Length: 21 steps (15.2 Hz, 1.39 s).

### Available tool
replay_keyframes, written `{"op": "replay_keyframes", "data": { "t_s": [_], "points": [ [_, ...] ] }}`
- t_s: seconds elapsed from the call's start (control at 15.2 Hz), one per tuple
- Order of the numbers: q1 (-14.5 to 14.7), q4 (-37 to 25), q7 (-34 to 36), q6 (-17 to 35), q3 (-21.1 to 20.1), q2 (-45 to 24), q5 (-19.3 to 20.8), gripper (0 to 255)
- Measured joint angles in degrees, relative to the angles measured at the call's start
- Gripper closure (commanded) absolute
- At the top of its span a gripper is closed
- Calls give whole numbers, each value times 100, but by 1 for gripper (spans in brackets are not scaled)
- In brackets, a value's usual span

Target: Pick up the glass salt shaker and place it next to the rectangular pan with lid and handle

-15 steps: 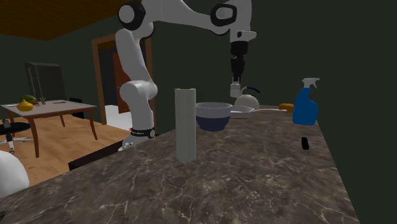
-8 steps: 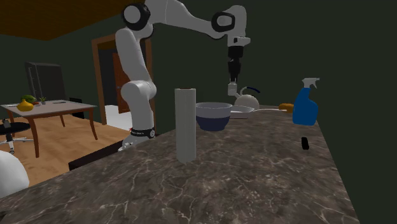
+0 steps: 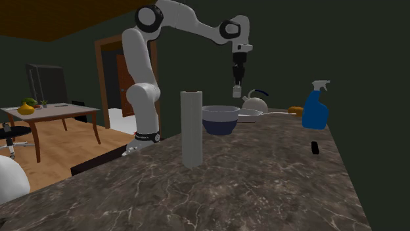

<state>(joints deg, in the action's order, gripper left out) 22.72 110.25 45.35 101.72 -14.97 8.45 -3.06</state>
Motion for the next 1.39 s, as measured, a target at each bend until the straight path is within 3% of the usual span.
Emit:
{"op": "replay_keyframes", "data": {
  "t_s": [0.46,0.73,1.19,1.39],
  "points": [
    [420,-635,1030,-19,-569,-611,135,255],
    [728,-1351,1683,-129,-871,-1258,385,255],
    [1406,-2558,2700,-407,-1222,-2294,879,255],
    [1527,-2650,2857,-316,-1246,-2504,979,255]
  ]
}}
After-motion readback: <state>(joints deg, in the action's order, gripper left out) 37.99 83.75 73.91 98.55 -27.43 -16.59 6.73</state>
